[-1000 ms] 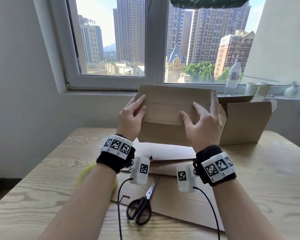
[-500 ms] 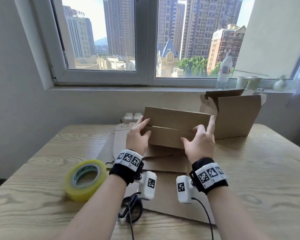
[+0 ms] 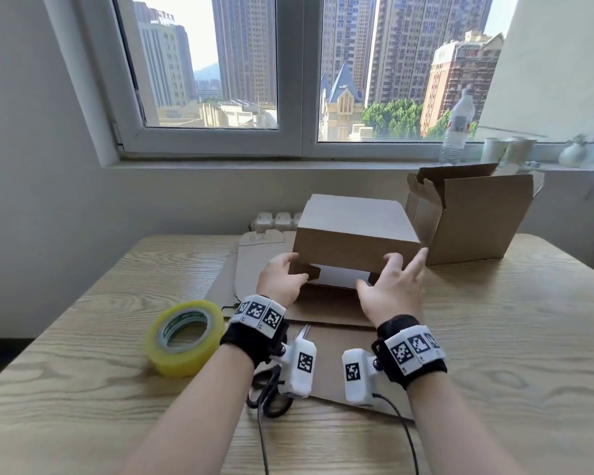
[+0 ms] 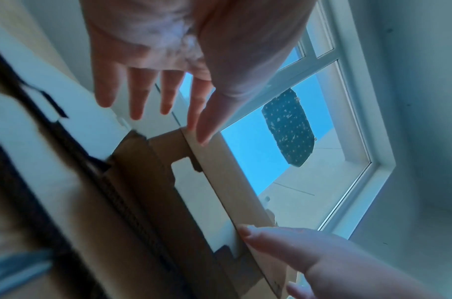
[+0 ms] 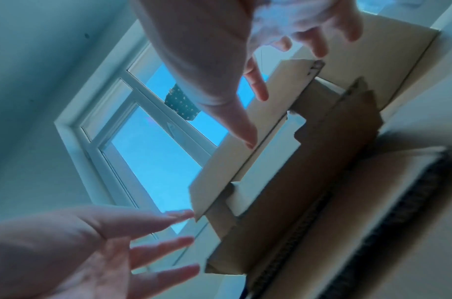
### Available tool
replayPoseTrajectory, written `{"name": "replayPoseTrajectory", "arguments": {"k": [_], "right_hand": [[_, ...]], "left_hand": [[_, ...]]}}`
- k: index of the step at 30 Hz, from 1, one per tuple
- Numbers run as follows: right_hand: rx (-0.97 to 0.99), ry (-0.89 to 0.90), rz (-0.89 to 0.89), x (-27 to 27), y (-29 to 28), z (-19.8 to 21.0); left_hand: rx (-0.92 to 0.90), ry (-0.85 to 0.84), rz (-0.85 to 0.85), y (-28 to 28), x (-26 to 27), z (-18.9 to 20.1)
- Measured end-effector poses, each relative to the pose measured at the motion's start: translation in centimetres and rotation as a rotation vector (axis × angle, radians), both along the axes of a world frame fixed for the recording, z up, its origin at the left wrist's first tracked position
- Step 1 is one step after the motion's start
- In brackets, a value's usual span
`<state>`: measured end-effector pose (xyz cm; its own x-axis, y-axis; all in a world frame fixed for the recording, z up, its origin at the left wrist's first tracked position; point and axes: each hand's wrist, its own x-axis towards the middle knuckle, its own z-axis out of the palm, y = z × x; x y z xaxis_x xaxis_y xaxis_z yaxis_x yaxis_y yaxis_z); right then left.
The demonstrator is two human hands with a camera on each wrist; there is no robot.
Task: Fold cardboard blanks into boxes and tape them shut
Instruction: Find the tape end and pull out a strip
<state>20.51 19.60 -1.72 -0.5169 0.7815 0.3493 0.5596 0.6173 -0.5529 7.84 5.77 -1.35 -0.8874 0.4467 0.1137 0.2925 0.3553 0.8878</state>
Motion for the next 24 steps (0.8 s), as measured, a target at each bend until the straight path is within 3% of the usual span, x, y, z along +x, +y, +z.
{"name": "replayPoseTrajectory", "arguments": {"k": [5, 10, 12, 15, 19, 21, 24], "right_hand": [[0.036, 0.132, 0.151, -0.6, -3.7, 3.2], [0.013, 0.241, 0.587, -2.5, -9.2, 4.2], [-0.067, 0.139, 0.764, -3.2, -11.7, 4.1], [-0.133, -0.19, 0.991, -4.8, -15.2, 3.0], [0.027, -0.619, 1.041, -6.9, -18.5, 0.9], [0.034, -0.661, 1.026, -7.8, -19.0, -0.2], [0.034, -0.579, 1.041, -8.6, -18.7, -1.1]], "left_hand": [[0.041, -0.021, 0.046, -2.9, -0.6, 2.9], [0.109, -0.03, 0.113, -7.8, -1.8, 4.7], [0.097, -0.029, 0.147, -10.1, -2.4, 4.5], [0.07, -0.05, 0.19, -13.1, -3.1, 3.6], [0.062, -0.082, 0.207, -15.7, -3.6, 2.3], [0.082, -0.089, 0.217, -16.5, -3.8, 1.9], [0.099, -0.08, 0.234, -17.3, -4.4, 1.6]]}}
